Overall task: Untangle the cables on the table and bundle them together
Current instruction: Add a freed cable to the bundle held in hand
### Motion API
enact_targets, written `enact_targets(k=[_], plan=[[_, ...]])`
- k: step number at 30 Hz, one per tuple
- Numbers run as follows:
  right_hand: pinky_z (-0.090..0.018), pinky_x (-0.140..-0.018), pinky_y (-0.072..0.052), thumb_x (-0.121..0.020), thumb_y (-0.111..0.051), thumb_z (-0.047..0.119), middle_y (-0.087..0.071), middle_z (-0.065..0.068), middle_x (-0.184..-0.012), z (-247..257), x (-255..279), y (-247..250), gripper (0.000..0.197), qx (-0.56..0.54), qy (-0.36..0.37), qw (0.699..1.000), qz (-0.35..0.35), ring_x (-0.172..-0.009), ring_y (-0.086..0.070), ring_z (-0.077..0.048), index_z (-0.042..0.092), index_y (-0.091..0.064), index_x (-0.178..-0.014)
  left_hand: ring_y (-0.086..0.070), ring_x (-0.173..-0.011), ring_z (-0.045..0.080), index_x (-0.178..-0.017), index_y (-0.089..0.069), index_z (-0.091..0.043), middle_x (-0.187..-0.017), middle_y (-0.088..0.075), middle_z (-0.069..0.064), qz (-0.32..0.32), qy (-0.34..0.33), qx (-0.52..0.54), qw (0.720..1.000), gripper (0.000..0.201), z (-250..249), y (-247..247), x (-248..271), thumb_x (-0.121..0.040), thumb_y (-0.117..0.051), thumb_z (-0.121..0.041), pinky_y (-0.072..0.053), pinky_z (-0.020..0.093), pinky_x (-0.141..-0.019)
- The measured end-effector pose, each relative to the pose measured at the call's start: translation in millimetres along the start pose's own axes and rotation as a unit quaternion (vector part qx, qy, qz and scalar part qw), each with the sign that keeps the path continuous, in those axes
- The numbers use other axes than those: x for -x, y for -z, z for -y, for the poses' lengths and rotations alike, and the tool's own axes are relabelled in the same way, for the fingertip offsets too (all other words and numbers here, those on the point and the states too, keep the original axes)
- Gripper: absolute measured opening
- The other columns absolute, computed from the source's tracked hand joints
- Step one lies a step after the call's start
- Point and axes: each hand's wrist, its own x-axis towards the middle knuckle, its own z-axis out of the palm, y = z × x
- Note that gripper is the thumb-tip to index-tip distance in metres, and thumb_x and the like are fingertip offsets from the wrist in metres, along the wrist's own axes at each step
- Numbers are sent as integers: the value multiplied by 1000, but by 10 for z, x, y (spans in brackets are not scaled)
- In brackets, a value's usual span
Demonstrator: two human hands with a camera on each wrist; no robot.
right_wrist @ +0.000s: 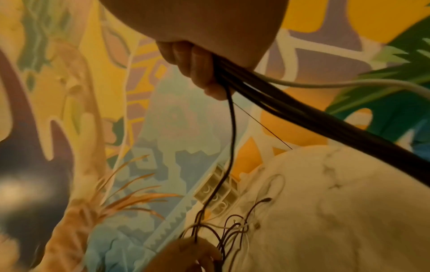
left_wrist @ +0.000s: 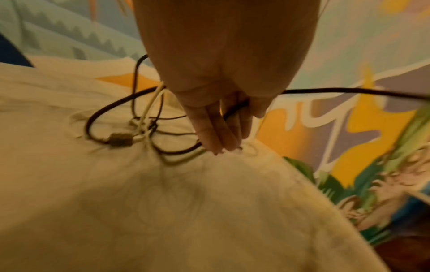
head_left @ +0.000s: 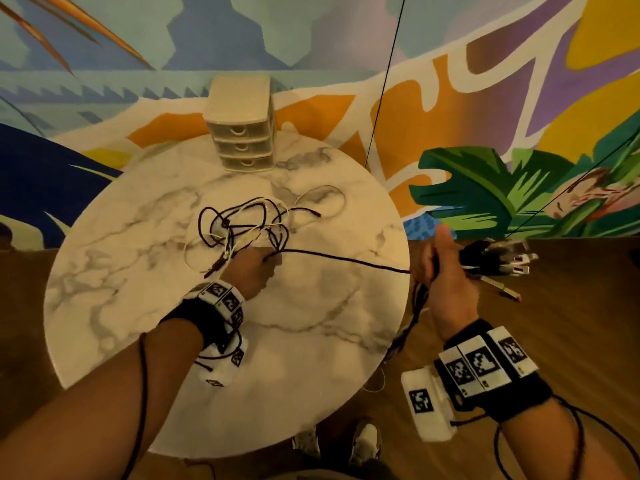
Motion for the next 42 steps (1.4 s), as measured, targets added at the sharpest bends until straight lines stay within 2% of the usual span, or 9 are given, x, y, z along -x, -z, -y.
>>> enact_targets(k=[5, 7, 10, 18, 23, 29, 35, 38, 42], plan=[[-19, -46, -28, -99, -38, 39, -41, 5, -42, -53, 99, -395, 54, 167, -125, 952, 223, -40, -29, -8, 5, -67, -68, -58, -74, 27, -88, -62, -15, -80, -63, 7, -160, -114, -100, 976, 24, -629, 22, 359, -98, -45, -28, -43, 36, -65], [-21, -50, -34, -100, -37, 42, -45, 10, -38, -126, 135, -542, 50, 224, -146, 929, 257, -41, -35, -8, 10, -65, -72, -61, -85, 27, -96, -64, -15, -93, -65, 5, -161, -152, -146, 964, 21, -802, -86, 531, -97, -46, -26, -47, 39, -72], [-22, -52, -39, -99, -37, 43, -46, 6, -44, -215, 99, -599, 48, 240, -120, 933, 237, -42, -41, -7, 20, -49, -59, -64, -86, 26, -111, -61, -18, -103, -66, 1, -162, -182, -159, 957, 21, -896, -229, 728, -96, -47, -20, -50, 38, -67], [-24, -50, -34, -98, -46, 29, -46, 7, -50, -236, 3, -536, 32, 231, -107, 950, 180, -46, -39, -9, 20, -53, -69, -59, -66, 18, -145, -29, -24, -92, -64, 0, -104, -168, -95, 976, 48, -777, -540, 782, -98, -42, -21, -42, 31, -54], [-22, -44, -27, -99, -42, 19, -39, 5, -45, -66, -138, -373, 35, 129, -55, 988, 67, -40, -32, -7, 10, -66, -76, -53, -49, 6, -114, -48, -30, -78, -55, 0, 8, -14, 173, 985, 24, -309, -716, 731, -96, -49, -14, -47, 28, -45], [-24, -45, -27, -101, -40, 25, -40, -1, -48, 53, -188, -112, 37, 64, 4, 998, 9, -45, -33, -14, 14, -67, -79, -56, -66, 24, -105, -53, -19, -78, -60, 1, -202, -62, -91, 973, 12, -62, 31, 186, -96, -48, -26, -40, 31, -56], [-26, -46, -28, -101, -40, 36, -44, 3, -49, 111, -179, -58, 35, -7, 23, 998, -56, -46, -35, -15, 20, -67, -86, -59, -98, 30, -109, -65, -16, -106, -64, 6, -118, -61, -169, 977, 24, -50, 62, 64, -97, -46, -27, -43, 33, -73], [-26, -45, -26, -101, -38, 40, -44, 4, -50, 95, -185, -52, 37, -23, 0, 999, -43, -45, -35, -12, 24, -68, -89, -60, -98, 31, -111, -66, -12, -106, -67, 11, -194, -74, -90, 974, 26, -206, 240, 92, -97, -48, -23, -45, 34, -80], [-19, -43, -25, -101, -36, 37, -41, 1, -50, -17, -64, -350, 38, 53, -70, 988, 124, -43, -32, -9, 20, -69, -94, -60, -101, 25, -119, -63, -17, -111, -67, 6, -150, -156, -93, 972, 29, -749, 262, 313, -98, -45, -26, -48, 36, -85]])
